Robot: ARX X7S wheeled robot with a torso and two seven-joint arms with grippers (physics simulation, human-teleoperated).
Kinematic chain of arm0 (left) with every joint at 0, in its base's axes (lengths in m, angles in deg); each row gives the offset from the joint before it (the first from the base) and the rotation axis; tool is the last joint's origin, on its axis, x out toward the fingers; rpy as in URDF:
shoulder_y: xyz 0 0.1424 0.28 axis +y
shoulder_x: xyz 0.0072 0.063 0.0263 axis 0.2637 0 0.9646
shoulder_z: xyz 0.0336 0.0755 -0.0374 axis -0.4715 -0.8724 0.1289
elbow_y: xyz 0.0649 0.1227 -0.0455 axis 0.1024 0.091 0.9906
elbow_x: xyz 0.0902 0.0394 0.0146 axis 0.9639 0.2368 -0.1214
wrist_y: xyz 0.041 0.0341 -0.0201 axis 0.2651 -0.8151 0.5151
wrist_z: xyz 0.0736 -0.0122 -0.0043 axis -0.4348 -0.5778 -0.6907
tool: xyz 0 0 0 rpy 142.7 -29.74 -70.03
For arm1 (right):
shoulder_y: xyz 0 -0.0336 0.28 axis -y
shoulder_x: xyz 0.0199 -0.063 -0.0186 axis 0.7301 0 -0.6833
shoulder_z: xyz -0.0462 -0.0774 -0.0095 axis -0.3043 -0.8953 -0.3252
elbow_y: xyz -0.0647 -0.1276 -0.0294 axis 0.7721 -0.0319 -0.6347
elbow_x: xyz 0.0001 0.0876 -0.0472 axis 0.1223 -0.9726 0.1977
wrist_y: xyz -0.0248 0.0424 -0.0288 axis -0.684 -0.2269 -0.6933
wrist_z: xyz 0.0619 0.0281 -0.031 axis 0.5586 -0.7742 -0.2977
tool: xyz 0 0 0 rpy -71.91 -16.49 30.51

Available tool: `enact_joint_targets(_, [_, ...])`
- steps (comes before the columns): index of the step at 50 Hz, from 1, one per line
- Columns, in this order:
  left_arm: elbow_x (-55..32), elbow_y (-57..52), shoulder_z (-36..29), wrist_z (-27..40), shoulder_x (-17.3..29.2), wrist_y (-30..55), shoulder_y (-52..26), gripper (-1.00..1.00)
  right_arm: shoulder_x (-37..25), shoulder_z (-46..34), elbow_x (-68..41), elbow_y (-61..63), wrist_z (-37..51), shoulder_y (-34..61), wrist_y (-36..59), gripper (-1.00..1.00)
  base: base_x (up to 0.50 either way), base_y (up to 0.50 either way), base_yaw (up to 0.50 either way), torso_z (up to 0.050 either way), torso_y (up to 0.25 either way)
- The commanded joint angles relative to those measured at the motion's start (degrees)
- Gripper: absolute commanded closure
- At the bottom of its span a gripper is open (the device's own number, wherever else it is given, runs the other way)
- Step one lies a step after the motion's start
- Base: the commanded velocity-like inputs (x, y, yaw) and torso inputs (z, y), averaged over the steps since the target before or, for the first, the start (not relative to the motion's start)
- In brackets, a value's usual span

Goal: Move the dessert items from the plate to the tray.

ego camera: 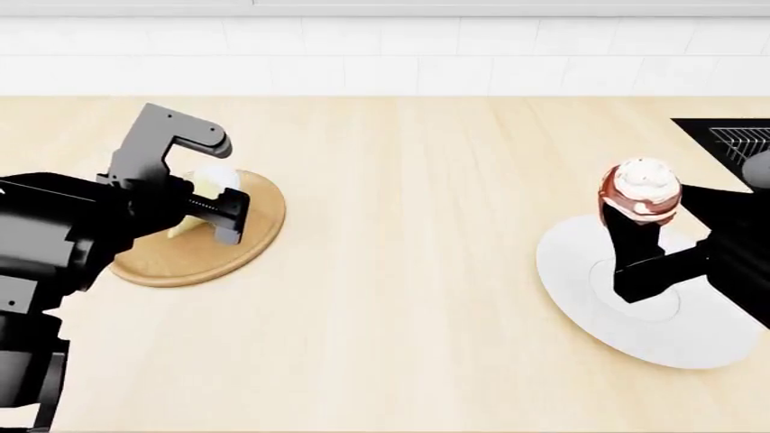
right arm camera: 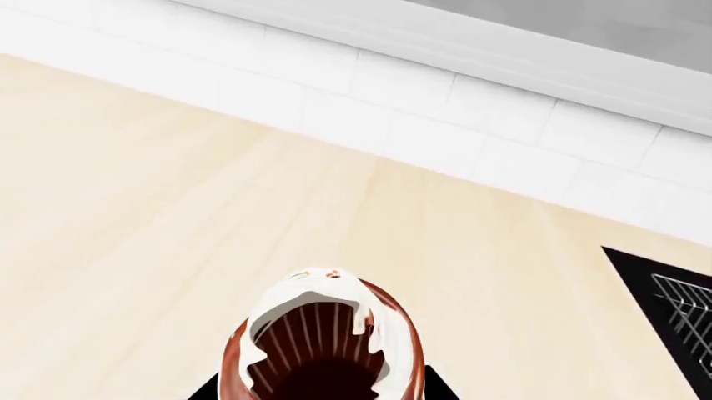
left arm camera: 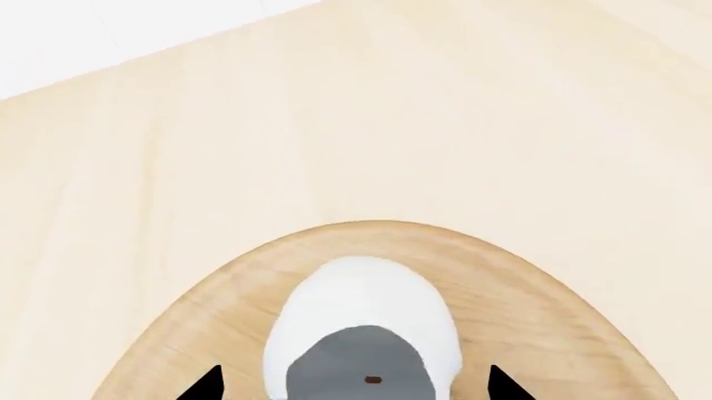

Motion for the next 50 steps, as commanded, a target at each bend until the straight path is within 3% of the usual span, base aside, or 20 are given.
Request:
enact_joint_targets(1, [0.0,0.5,0.3,-0.3,-0.3,-0.5,0.6,-1.0,0.4,-0.8,1.5,-0.3,-0.6,1.5,0.6,1.0,0.0,0.0,0.0,0.0,0.0])
enact_joint_targets(11, [0.0,0.7,0.2,-0.1,-0.4,-0.7,0.5,-1.0,0.3,-0.6,1.7,-0.3,-0.5,0.9,0.1,1.0,0.0,0.0,0.0,0.0,0.0])
enact_joint_targets(12, [0.0,0.7,0.2,0.0,-0.4,-0.7,0.5,1.0,0.3,-0.6,1.7,-0.3,-0.5,0.8,0.1,1.0,0.0,0.0,0.0,0.0,0.0])
enact_joint_targets(50, [0.9,0.9,-0.4,0.3,-0.8,-3.2,-4.6,1.0,-0.2,-0.2,0.5,0.3,0.0,1.2,-0.6,1.0,0.0,0.0,0.0,0.0,0.0])
